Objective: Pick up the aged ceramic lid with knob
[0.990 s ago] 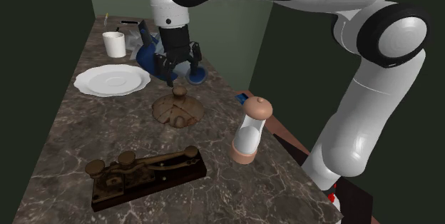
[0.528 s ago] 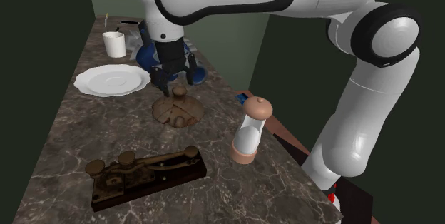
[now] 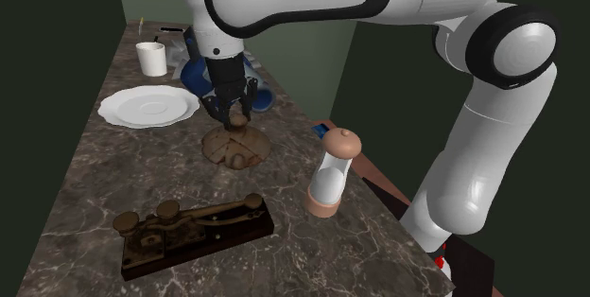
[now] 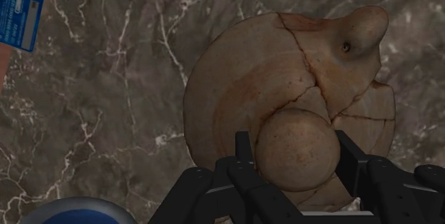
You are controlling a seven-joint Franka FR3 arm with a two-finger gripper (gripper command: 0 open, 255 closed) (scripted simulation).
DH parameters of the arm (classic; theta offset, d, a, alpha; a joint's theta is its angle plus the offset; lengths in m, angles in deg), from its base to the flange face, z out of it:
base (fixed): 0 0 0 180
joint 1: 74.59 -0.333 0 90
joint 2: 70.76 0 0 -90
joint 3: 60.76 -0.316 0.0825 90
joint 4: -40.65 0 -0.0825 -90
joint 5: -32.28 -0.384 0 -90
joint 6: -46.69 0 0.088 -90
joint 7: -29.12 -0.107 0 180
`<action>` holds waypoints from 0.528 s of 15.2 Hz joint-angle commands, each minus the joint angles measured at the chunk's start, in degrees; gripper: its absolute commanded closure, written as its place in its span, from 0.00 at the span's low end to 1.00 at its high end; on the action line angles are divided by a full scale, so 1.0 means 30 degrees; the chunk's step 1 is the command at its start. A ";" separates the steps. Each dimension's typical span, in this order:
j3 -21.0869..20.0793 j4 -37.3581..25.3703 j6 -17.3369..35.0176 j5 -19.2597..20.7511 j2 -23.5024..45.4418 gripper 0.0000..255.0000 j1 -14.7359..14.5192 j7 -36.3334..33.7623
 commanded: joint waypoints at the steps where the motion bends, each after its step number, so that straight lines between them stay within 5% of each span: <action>1: -0.0015 0.0026 0.0018 -0.0010 0.0035 1.00 -0.0015 -0.0005; 8: -0.0019 -0.1036 -0.1026 -0.0003 0.0053 1.00 -0.0030 0.0060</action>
